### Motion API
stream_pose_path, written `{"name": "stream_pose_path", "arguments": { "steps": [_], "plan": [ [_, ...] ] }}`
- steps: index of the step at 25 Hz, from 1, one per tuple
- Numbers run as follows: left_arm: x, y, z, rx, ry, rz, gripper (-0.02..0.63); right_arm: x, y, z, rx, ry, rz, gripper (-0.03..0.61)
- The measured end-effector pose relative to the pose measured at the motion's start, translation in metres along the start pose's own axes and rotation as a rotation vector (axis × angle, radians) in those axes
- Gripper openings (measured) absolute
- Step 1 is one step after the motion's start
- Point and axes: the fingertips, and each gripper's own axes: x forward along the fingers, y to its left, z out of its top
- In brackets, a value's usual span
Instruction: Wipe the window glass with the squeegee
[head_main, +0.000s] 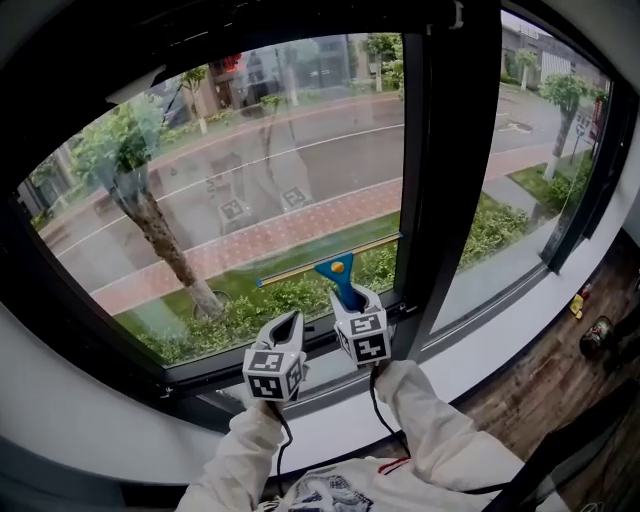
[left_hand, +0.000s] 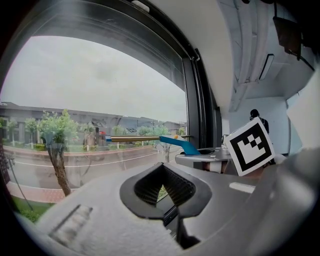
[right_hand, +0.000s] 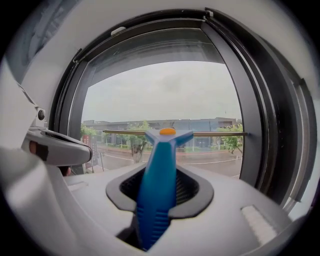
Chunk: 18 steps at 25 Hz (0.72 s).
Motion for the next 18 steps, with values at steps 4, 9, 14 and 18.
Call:
{"name": "stream_pose_path", "arguments": {
  "steps": [4,9,14,18],
  "plan": [
    [0.005,-0.004,-0.008,-0.026,-0.02,-0.026,0.0,0.002,-0.001,-0.019,0.014,0.02,0.0,0.121],
    [0.006,-0.005,-0.023,-0.022,-0.001,-0.027,0.0,0.005,0.001,-0.046,0.013,0.056,0.003,0.122],
    [0.007,-0.004,-0.041,-0.037,0.02,-0.023,0.0,0.007,0.007,-0.073,0.016,0.115,0.02,0.122],
    [0.01,-0.007,-0.057,-0.046,0.047,-0.022,0.0,0.009,0.008,-0.094,0.015,0.158,0.019,0.123]
  ]
}}
